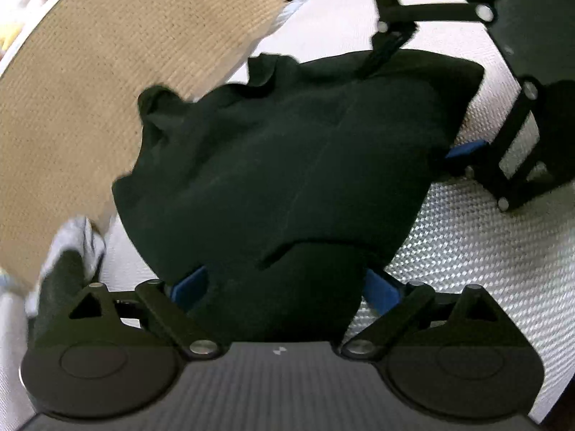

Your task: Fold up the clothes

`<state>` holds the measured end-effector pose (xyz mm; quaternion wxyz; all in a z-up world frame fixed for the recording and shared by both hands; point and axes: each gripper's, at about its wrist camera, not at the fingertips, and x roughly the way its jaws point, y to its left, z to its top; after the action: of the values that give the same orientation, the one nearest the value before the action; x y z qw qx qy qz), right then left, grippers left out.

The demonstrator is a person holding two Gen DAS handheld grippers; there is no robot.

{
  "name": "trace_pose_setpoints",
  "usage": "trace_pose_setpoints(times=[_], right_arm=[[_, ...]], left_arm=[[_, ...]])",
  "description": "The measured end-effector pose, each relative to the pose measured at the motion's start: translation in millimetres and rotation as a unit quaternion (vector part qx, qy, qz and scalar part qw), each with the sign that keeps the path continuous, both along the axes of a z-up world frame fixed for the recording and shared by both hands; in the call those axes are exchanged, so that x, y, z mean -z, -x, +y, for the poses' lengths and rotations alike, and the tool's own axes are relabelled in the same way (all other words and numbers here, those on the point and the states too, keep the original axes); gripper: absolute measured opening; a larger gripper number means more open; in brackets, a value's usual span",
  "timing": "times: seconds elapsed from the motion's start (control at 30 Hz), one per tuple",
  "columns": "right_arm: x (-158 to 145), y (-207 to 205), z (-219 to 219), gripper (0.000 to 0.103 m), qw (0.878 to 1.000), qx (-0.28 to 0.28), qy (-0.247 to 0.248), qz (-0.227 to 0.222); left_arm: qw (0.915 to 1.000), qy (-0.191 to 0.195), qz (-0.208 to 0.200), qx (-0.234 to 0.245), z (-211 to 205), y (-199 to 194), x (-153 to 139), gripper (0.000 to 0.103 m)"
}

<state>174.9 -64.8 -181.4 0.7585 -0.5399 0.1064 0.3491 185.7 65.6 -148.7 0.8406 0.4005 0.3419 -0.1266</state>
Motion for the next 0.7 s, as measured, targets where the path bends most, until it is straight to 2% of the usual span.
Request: trace_pose_setpoints(times=[0.27,0.3,0.37,0.4,0.43,0.53,0.63,0.7], right_arm=[[-4,-13,15,0.072,1.000,-0.006,0.019,0.009],[-2,-17,17,0.072,1.000,-0.005,0.019,0.011],[-2,-18,19,0.068,1.000,-0.002,0.016,0.020],[-2,-19,20,0.060,1.000,0.000,0.015,0.026],[-3,-23,21,0.053,0.999,0.005,0.010,0.036],[-5,-20,20,0.041,0.999,0.015,0.000,0.046],[-13,-18,17,0.035,0.998,0.014,-0.001,0.061],[-25,-14,12,0.034,0.996,0.014,-0.005,0.083]], left_arm=[[0.9983,-0.052,-0.003,0.028,-3,-10,6,0.093],[0.9977,-0.057,-0.001,0.035,-3,-11,8,0.089],[0.9978,-0.051,0.009,0.041,-3,-11,9,0.075],[0.9983,-0.040,0.018,0.039,-3,-11,8,0.055],[0.9986,-0.028,0.027,0.036,-2,-11,7,0.047],[0.9987,-0.015,0.034,0.035,-2,-5,7,0.038],[0.9977,-0.025,0.036,0.052,-4,7,3,0.030],[0.9971,-0.015,0.039,0.063,-3,17,-7,0.028]])
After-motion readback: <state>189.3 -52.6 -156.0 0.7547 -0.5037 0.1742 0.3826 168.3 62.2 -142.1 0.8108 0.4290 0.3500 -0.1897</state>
